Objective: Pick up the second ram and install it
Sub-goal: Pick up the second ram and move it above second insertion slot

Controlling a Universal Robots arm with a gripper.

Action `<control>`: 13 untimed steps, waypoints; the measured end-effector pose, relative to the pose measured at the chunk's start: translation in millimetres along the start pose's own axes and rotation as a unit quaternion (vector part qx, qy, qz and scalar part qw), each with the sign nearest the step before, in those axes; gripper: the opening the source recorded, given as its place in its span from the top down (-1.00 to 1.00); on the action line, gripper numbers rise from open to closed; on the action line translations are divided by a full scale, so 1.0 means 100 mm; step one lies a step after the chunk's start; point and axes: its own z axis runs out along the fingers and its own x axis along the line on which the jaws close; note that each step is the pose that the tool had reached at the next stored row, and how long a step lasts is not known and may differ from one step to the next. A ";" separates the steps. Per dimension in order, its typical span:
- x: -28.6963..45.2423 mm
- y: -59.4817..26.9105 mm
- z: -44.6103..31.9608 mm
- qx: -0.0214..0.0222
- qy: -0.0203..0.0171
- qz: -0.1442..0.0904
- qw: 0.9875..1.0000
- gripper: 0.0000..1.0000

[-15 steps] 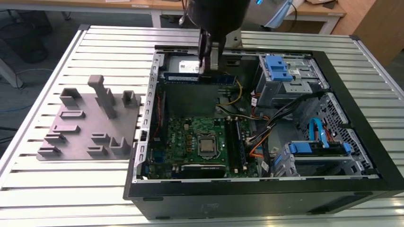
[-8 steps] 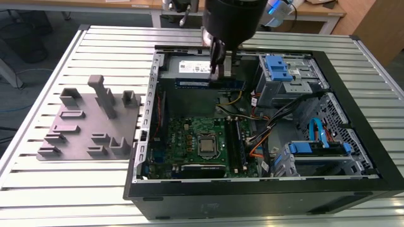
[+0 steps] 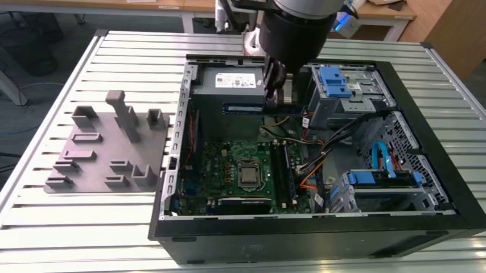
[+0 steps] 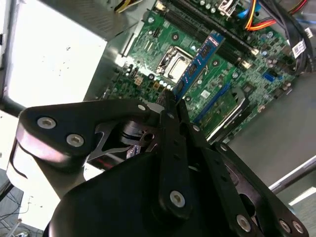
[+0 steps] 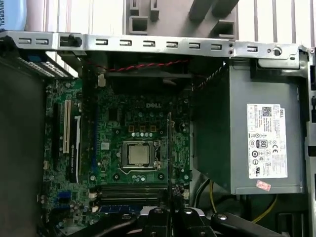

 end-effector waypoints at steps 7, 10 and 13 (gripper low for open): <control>0.230 -0.020 0.109 0.000 -0.001 0.000 1.000 0.73; 0.311 -0.025 0.157 0.000 -0.001 0.000 1.000 0.73; 0.367 -0.033 0.208 0.000 -0.001 0.000 1.000 0.73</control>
